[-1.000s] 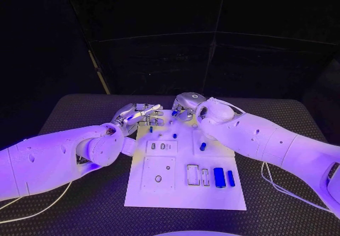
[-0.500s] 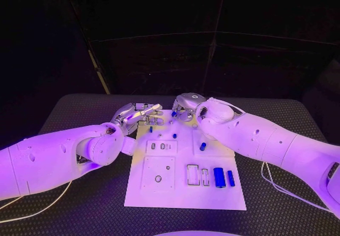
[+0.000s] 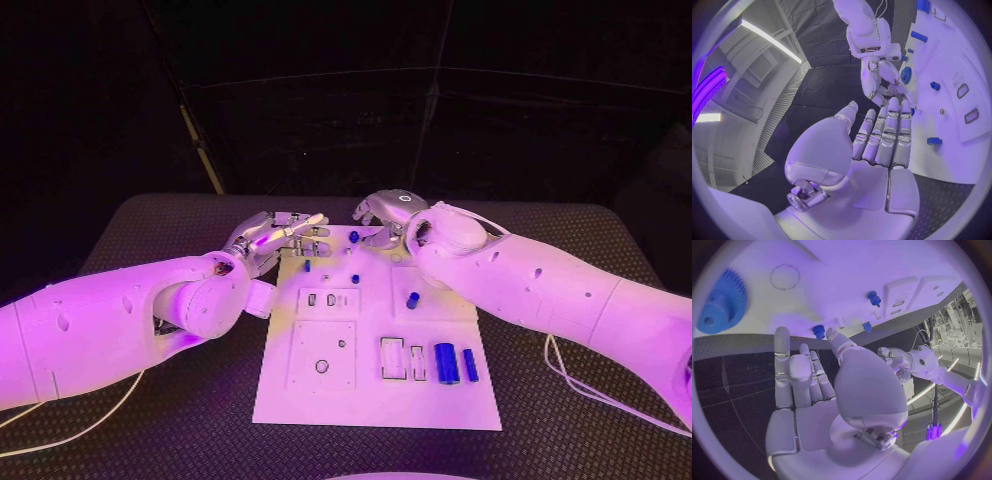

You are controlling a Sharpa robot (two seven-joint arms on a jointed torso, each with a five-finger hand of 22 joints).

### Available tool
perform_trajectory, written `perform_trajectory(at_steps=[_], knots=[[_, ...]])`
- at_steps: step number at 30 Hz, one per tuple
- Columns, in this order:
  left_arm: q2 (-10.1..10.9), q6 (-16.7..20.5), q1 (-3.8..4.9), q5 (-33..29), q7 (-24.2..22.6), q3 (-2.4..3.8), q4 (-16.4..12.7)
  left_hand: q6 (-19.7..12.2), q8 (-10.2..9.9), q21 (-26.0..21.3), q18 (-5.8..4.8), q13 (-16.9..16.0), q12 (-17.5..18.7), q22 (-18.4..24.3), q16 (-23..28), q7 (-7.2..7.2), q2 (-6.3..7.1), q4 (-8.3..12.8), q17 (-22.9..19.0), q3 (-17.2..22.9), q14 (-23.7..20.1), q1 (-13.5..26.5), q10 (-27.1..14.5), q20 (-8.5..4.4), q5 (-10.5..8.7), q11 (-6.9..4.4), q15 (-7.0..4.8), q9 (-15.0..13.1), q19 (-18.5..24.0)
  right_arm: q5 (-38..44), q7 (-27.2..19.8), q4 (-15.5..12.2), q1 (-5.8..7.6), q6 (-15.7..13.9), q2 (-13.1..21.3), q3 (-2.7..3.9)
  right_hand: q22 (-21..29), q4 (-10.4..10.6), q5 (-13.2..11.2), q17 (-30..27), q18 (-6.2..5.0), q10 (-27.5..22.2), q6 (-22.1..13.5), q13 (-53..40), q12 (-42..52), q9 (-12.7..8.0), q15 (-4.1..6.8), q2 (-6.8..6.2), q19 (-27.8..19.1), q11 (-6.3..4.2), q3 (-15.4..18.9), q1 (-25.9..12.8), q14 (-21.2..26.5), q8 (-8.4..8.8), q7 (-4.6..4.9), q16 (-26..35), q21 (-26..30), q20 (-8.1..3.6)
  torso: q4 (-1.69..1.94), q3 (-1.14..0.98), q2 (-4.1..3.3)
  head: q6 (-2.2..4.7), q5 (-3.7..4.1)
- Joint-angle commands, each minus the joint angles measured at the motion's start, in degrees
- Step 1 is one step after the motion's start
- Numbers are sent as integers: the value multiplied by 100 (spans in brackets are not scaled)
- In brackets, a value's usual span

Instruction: Assemble the parts on the task board

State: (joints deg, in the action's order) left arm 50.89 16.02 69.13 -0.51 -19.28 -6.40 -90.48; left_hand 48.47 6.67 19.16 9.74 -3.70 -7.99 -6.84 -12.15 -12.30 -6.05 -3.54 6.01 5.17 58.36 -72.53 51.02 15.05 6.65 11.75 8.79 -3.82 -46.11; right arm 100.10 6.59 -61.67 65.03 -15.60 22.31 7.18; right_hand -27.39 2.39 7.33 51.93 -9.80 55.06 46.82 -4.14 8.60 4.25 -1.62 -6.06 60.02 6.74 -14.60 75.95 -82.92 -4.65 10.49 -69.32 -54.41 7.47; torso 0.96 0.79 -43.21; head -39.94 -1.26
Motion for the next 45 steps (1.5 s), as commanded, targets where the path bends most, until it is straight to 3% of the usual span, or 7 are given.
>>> perform_trajectory(at_steps=[1, 6, 11, 14, 21, 28, 45], knots=[[28, -62, 11, 32, -61, 5, -11, 33, 38, -5, 80, -2, -32, 11, 40, -240, 21, 35, -8, 14, 48, 26, 47, 9, 14, -3, -2, -9, -37, -303, 96, -289, 10, -455, 321, 6, 9, 41, 64, 111, -83, 241, 180, -33, 185, 11, 28, 13, 68, -27, 97, 41, -69, -32, -12, -80, 14, -20, -20, 1, 26, 22, 36], [89, -56, 11, 32, -96, 5, -34, 53, 46, -6, 81, -2, -36, 16, 46, -233, 17, 42, -11, 25, 56, 23, 68, 6, 13, -10, -6, -10, -43, -1113, 217, -992, 10, -591, 1117, 26, -20, 142, 271, 694, -91, 1112, 482, -208, 705, 35, 112, -15, 160, -145, 167, 82, -218, -120, -48, -452, -77, -78, -64, -15, 73, 39, 30], [108, -56, 11, 32, -112, 4, -31, 62, 49, -7, 81, -2, -37, 18, 49, -230, 16, 45, -12, 29, 60, 22, 77, 4, 13, -12, -8, -10, -46, -1824, 462, -1418, 13, -248, 1678, 76, -365, 223, 451, 1412, -38, 2093, 421, -785, 1663, -6, 277, -261, 392, -352, 471, 121, -365, -61, -183, -902, -365, -230, -94, -33, 102, 29, 41], [106, -67, 10, 32, -119, 4, -22, 62, 49, -7, 81, -2, -37, 18, 49, -230, 16, 45, -12, 29, 60, 22, 77, 4, 13, -12, -8, -10, -46, -2044, 636, -1531, 15, 31, 1902, 89, -946, 503, 524, 2254, 79, 1986, 295, -3013, 3873, -10, 297, -275, 669, -341, 982, 339, -467, -72, -185, -1399, -784, -243, -93, -40, 107, 29, 53], [112, -79, 10, 32, -145, 3, 11, 69, 52, -7, 81, -2, -38, 19, 51, -228, 15, 47, -13, 33, 63, 21, 85, 3, 13, -15, -10, -10, -48, -2182, 925, -1458, 17, 472, 2020, 98, -1447, 1419, 537, 2990, 131, 2130, -64, -5746, 6254, -22, 121, -296, 818, -179, 1567, 614, -553, -130, -27, -1763, -1150, -124, -72, -29, 96, 62, 73], [145, -83, 10, 32, -151, 2, 19, 69, 52, -7, 81, -2, -38, 19, 51, -228, 15, 47, -13, 33, 63, 21, 85, 3, 13, -15, -10, -10, -48, -2098, 1039, -1202, 15, 773, 1787, 98, -1780, 1422, 576, 3358, 176, 2635, -137, -7064, 7217, -10, 60, -168, 941, -120, 1620, 592, -617, -291, 23, -1916, -1392, -63, -78, -30, 83, 49, 50], [154, -104, 9, 32, -150, 2, 32, 79, 55, -8, 81, -2, -39, 22, 55, -227, 15, 53, -15, 40, 69, 18, 96, 1, 12, -17, -12, -9, -52, -2007, 1010, -901, 11, 817, 1451, 96, -2306, 1376, 612, 3496, 261, 2809, -114, -7478, 7500, -3, 43, 33, 1188, -105, 1569, 593, -643, -426, 27, -1969, -1721, -37, -90, -32, 91, -10, 43]])
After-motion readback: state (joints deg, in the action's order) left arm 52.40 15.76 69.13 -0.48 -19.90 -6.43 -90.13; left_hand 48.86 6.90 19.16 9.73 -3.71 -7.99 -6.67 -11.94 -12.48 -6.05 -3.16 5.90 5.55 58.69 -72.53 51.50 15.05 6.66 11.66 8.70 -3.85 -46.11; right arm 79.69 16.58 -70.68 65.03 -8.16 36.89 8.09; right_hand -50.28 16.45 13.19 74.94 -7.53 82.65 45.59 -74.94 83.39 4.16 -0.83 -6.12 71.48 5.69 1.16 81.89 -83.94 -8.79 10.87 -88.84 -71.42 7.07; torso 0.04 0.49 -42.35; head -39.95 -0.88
